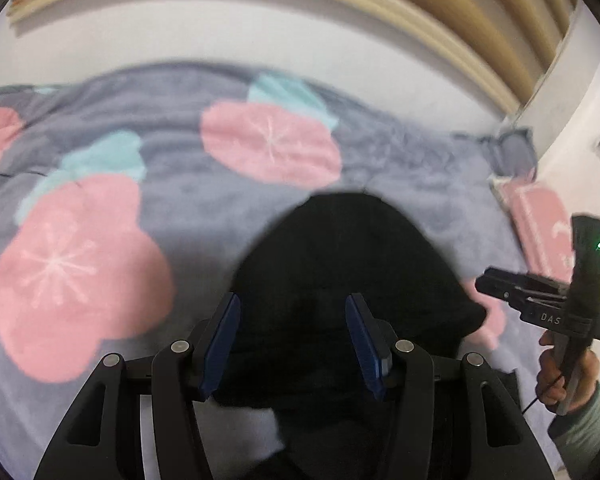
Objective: Fold large clothes
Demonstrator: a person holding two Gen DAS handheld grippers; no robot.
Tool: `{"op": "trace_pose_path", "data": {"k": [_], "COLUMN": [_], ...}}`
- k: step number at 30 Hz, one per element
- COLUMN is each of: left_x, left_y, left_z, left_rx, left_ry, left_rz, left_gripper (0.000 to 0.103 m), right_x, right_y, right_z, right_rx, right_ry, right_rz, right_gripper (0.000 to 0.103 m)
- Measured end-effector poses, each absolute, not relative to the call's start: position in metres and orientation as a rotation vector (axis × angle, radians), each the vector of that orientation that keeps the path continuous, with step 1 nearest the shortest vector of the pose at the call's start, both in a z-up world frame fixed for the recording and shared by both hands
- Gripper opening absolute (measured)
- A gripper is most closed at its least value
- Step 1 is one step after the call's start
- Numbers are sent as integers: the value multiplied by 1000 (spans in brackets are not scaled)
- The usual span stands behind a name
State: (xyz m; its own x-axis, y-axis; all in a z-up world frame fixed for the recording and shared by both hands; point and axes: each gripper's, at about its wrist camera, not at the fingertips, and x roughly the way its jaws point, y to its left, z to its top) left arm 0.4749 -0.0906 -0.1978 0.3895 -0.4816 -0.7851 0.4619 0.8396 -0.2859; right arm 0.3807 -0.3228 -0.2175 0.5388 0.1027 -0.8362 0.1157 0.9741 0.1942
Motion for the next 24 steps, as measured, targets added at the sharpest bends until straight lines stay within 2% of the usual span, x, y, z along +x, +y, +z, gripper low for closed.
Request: {"op": "trace_pose_path", "data": {"k": [3,5,7,12,17,20,24], "left_x": [490,492,492,481,468,480,518], "left_y": [-101,-94,-89,-85,-79,-93,-121], "left_z": [-264,-291,-290,-274,-216,-188,-219], "left_rx": [23,-13,-42,6,-68,-97,-77], "left_ry": [1189,1243,1220,1164,1042,966,1044], "left_rz": [-506,-508,-525,-536,-661,-684,-632], "left_gripper": [56,59,59,58,58,58,58], "right_x": [394,396,395,392,387,411,468], "right_y": [-313,-308,-307,-305,-312,-309,-290], "right_z": [-257,-283,-297,-290,-232,-205,-221], "right_rx": [195,182,176,155,183,209,193], "right_ry": [1094,1141,1144,1129,998,937,987], "right_rz": [7,17,11,11,67,102,117], "right_gripper": [52,52,51,52,52,52,52]}}
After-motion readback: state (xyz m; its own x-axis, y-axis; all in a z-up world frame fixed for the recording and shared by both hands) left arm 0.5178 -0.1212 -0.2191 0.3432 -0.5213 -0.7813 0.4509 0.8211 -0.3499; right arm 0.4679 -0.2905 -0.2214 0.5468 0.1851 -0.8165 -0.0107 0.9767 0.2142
